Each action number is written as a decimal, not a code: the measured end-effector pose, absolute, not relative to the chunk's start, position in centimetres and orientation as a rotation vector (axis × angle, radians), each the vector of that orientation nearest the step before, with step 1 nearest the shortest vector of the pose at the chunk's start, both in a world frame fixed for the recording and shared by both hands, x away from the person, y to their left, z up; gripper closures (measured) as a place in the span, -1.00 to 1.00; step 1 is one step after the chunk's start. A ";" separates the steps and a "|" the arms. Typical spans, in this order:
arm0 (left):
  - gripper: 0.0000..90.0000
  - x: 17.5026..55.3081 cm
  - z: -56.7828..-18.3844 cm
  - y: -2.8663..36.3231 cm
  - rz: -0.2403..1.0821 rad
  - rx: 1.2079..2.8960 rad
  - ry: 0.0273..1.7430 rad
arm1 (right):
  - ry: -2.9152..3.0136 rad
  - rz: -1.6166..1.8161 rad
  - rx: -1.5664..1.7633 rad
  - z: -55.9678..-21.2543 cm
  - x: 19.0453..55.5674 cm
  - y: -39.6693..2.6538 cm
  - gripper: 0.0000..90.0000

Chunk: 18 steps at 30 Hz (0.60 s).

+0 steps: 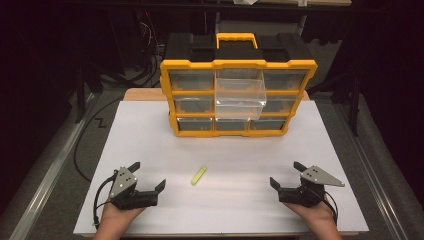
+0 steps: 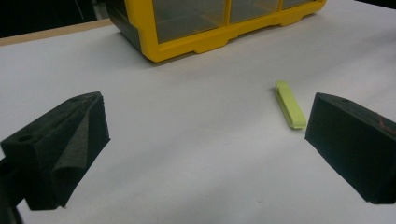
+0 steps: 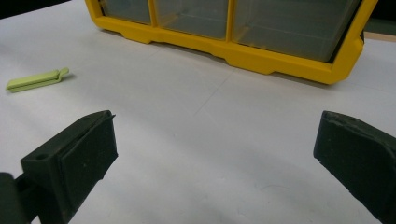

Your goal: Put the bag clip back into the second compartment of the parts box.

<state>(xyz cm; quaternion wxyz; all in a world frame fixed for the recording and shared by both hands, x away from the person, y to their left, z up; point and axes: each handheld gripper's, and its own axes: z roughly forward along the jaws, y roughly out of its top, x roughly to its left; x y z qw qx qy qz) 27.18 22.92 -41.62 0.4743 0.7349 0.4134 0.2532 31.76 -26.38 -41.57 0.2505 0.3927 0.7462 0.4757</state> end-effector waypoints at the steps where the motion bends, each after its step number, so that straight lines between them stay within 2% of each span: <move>1: -0.99 27.1 -41.6 22.9 0.621 1.799 1.004 | 2.030 1.296 1.074 -41.6 31.8 -26.4 -1.00; 18: -1.00 27.2 -41.5 22.9 0.604 1.777 0.995 | 2.041 1.298 1.056 -41.5 31.8 -26.1 -1.00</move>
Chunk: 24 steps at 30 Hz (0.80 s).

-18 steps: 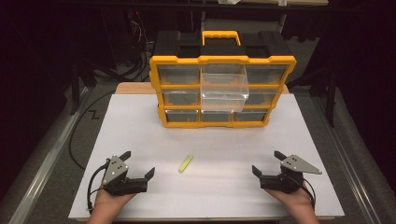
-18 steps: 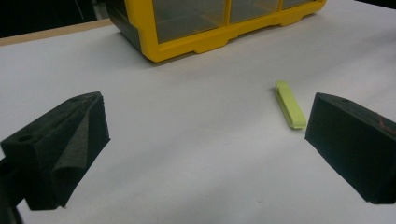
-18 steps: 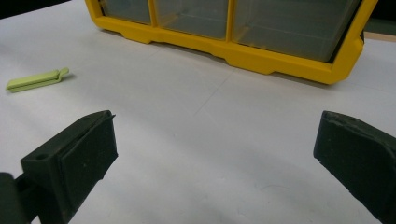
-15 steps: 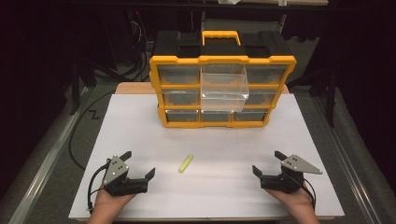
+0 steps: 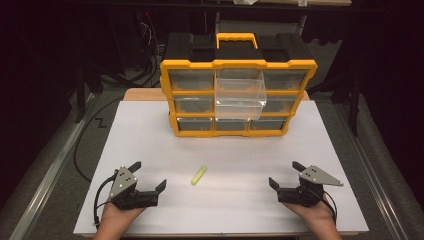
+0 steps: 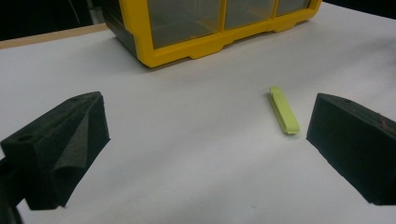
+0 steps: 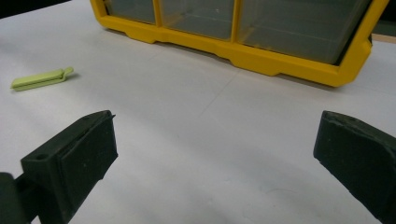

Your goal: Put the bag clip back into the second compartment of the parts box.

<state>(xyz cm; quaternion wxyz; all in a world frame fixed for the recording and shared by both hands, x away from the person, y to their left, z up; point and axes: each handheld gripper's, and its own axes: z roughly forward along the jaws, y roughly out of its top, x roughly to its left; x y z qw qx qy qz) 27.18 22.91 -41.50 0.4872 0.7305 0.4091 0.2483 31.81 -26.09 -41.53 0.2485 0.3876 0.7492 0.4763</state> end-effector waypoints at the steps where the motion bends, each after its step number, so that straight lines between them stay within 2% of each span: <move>1: -1.00 27.2 -41.5 22.9 0.604 1.776 0.992 | 2.049 1.298 1.050 -41.5 31.8 -25.9 -1.00; 16: -1.00 27.3 -41.5 23.0 0.613 1.763 0.992 | 2.215 1.329 1.002 -40.9 32.8 -22.1 -1.00; 20: -1.00 27.2 -41.4 23.0 0.612 1.764 0.980 | 2.246 1.335 0.993 -40.9 33.2 -20.7 -0.84; 21: -1.00 27.2 -41.4 23.0 0.613 1.763 0.975 | 2.259 1.343 0.985 -40.9 33.4 -20.1 -0.64; 22: -1.00 27.2 -41.3 23.0 0.616 1.766 0.969 | 2.259 1.343 0.985 -40.9 33.4 -20.1 -0.64; 23: -1.00 27.2 -41.3 22.9 0.616 1.764 0.966 | 2.280 1.355 0.970 -40.9 33.7 -19.3 -0.46; 24: -1.00 27.1 -41.3 22.9 0.616 1.763 0.963 | 2.280 1.355 0.970 -40.9 33.7 -19.3 -0.46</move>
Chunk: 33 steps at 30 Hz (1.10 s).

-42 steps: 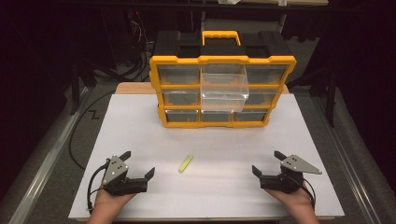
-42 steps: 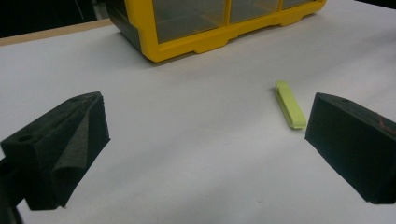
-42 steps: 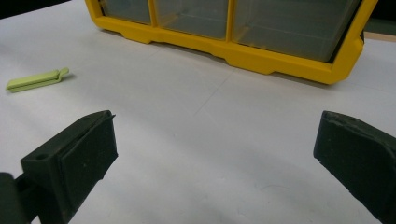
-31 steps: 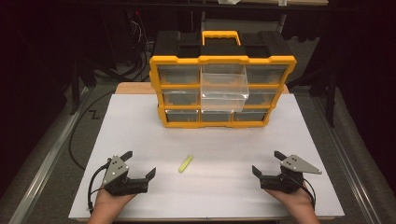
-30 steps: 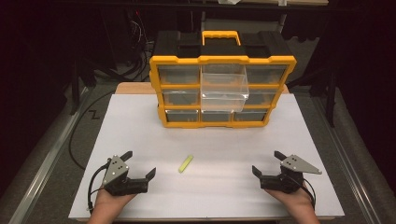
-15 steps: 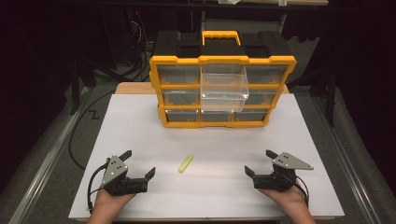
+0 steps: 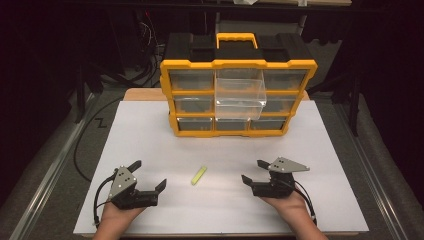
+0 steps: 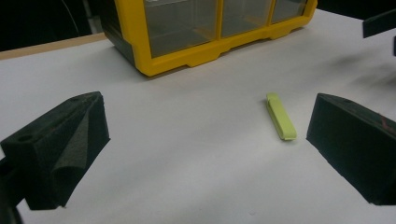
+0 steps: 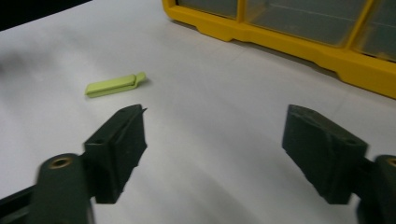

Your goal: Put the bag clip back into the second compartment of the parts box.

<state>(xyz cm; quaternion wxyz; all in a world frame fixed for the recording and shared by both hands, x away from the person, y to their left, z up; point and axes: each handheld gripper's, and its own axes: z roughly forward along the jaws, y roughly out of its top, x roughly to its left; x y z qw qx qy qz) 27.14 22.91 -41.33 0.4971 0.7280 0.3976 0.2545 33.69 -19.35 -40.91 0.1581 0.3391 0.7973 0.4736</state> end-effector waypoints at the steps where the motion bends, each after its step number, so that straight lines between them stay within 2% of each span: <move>1: -1.00 27.1 -41.3 22.9 0.617 1.764 0.962 | 2.295 1.353 0.962 -41.0 33.9 -18.6 -0.14; 2: -1.00 27.2 -41.3 22.9 0.615 1.768 0.959 | 2.295 1.353 0.962 -41.0 33.9 -18.6 -0.14; 4: -1.00 27.2 -41.3 22.9 0.615 1.764 0.956 | 2.313 1.343 0.948 -41.1 34.2 -17.7 0.09; 5: -1.00 27.2 -41.3 22.9 0.615 1.762 0.949 | 2.342 1.329 0.928 -41.2 34.4 -16.7 0.31; 6: -1.00 27.2 -41.3 22.9 0.615 1.762 0.949 | 2.342 1.329 0.928 -41.2 34.4 -16.7 0.31; 7: -1.00 27.2 -41.3 22.9 0.614 1.764 0.947 | 2.359 1.308 0.899 -41.3 34.6 -15.6 0.46; 8: -1.00 27.2 -41.3 22.9 0.613 1.765 0.947 | 2.359 1.308 0.899 -41.3 34.6 -15.6 0.46; 9: -1.00 27.2 -41.3 22.9 0.613 1.766 0.948 | 2.378 1.304 0.880 -41.2 34.7 -14.6 0.64; 10: -1.00 27.2 -41.3 22.9 0.610 1.764 0.950 | 2.378 1.304 0.880 -41.2 34.7 -14.6 0.64; 14: -1.00 27.2 -41.2 23.0 0.607 1.761 0.946 | 2.437 1.301 0.825 -41.3 35.2 -11.8 1.00; 23: -1.00 27.1 -41.1 23.1 0.598 1.745 0.937 | 2.480 1.231 0.707 -41.8 36.3 -6.0 1.00; 33: -1.00 26.9 -41.0 23.3 0.592 1.731 0.932 | 2.534 1.109 0.727 -43.2 38.0 -3.6 1.00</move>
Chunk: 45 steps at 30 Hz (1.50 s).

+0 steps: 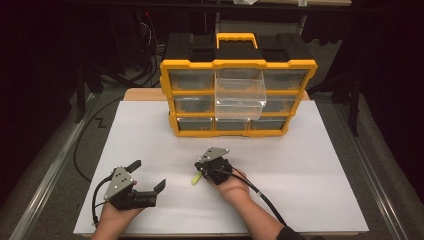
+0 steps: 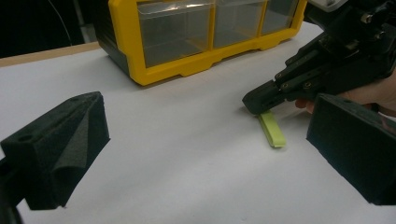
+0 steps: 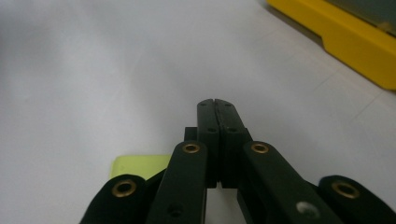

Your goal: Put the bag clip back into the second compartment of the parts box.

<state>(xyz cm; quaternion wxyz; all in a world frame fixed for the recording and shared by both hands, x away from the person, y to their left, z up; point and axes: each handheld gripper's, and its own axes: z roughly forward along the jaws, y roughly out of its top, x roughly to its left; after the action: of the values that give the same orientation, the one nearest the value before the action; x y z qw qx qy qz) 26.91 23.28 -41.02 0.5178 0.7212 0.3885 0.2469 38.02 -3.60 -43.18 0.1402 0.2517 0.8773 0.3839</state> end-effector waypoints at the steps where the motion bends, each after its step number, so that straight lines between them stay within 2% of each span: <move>1: -1.00 26.9 -41.0 23.3 0.592 1.729 0.931 | 2.534 1.109 0.727 -43.2 38.0 -3.6 1.00; 11: -1.00 27.0 -41.0 23.4 0.588 1.727 0.930 | 2.586 1.057 0.699 -42.8 37.2 -4.6 1.00; 24: -1.00 27.1 -41.0 23.4 0.590 1.728 0.936 | 2.586 1.158 0.747 -42.3 34.9 -6.5 1.00; 36: -1.00 27.1 -41.0 23.4 0.587 1.729 0.934 | 2.665 1.164 0.628 -42.4 32.7 -5.6 1.00; 45: -1.00 27.0 -41.0 23.4 0.588 1.727 0.933 | 2.641 1.111 0.663 -42.7 33.2 -6.3 1.00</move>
<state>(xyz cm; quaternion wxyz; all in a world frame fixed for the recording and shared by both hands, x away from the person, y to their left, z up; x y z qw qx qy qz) 27.01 23.42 -41.00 0.5194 0.7203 0.3891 0.2451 33.23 -6.32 -42.65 0.1001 0.2242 0.8936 0.3757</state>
